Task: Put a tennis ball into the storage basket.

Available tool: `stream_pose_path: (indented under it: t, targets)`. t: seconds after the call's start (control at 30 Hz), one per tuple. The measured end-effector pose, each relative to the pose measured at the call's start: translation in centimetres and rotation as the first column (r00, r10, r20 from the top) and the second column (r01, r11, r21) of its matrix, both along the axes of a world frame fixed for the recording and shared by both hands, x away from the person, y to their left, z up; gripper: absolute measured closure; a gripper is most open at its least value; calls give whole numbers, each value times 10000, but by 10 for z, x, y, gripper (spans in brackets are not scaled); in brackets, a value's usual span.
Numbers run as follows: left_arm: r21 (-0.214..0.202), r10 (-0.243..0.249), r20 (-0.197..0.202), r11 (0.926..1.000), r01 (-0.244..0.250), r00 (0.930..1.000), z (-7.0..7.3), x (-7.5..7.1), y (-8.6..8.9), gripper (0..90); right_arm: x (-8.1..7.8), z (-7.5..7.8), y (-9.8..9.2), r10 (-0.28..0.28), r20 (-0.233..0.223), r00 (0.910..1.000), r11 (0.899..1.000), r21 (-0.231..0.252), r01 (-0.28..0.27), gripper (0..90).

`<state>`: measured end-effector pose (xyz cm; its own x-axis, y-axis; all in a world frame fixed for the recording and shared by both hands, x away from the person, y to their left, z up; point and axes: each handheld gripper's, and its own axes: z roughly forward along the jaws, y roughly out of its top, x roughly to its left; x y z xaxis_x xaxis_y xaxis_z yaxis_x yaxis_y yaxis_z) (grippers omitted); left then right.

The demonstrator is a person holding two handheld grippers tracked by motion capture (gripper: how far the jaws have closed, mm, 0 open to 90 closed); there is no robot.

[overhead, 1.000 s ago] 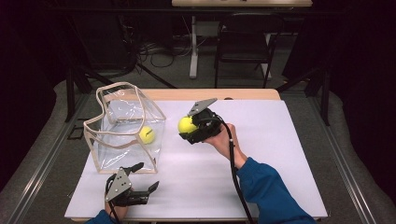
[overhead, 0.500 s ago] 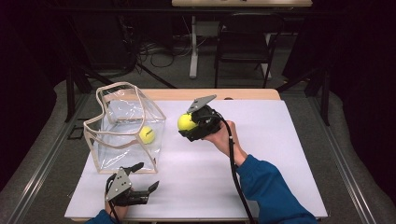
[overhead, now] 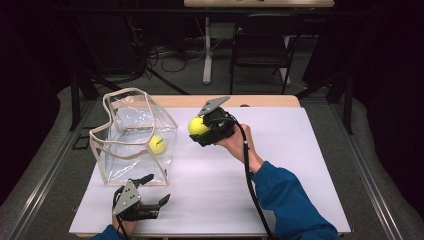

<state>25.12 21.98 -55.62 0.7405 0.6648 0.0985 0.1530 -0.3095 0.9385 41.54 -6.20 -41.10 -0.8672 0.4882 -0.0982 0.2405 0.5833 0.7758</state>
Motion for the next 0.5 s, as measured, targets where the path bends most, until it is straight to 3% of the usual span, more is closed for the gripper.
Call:
stream_pose_path:
  t: [0.5]
  targets:
    - [5,-4,4,10000,4,10000,0,0,0,157,7,8,4,-43,106,9999,10000,-28,43,261]
